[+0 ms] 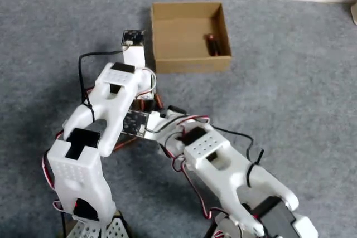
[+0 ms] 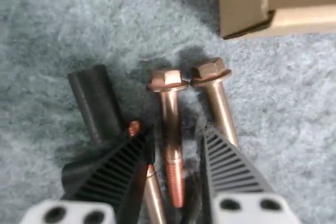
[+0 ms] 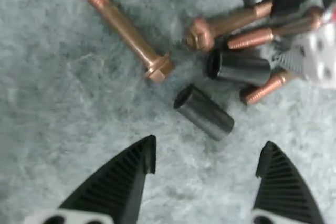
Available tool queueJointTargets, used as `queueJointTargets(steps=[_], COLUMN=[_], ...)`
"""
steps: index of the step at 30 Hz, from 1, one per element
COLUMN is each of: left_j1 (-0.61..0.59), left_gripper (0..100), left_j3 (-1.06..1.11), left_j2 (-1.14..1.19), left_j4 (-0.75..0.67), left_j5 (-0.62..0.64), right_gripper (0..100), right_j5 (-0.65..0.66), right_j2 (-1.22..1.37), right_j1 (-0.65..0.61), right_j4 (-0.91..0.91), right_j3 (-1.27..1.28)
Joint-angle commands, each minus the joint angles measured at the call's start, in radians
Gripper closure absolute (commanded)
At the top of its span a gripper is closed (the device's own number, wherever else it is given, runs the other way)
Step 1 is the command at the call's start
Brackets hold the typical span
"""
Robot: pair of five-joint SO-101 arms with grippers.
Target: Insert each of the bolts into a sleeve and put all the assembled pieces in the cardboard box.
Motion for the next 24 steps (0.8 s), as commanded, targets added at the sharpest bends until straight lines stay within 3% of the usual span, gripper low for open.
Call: queueJointTargets(steps=[1, 10, 16, 24], left_j1=[-0.022, -0.031, -0.081, -0.084], left_gripper=[85, 85, 85, 85], left_j3=[-0.044, -0.051, -0.093, -0.180], left_j2=[-0.004, -0.008, -0.016, -0.016], left_j4=[0.015, 0.008, 0.018, 0.150], left_j5=[0.006, 0.012, 0.112, 0.112], right_gripper=[70.9, 70.9, 70.9, 70.9], right_j5=[0.041, 0.049, 0.049, -0.014], right_j2=[0.024, 0.039, 0.039, 0.048], right_j1=[-0.012, -0.015, -0.015, -0.008], right_j4=[0.008, 0.004, 0.004, 0.002], right_j3=[-0.061, -0.058, -0.056, -0.059])
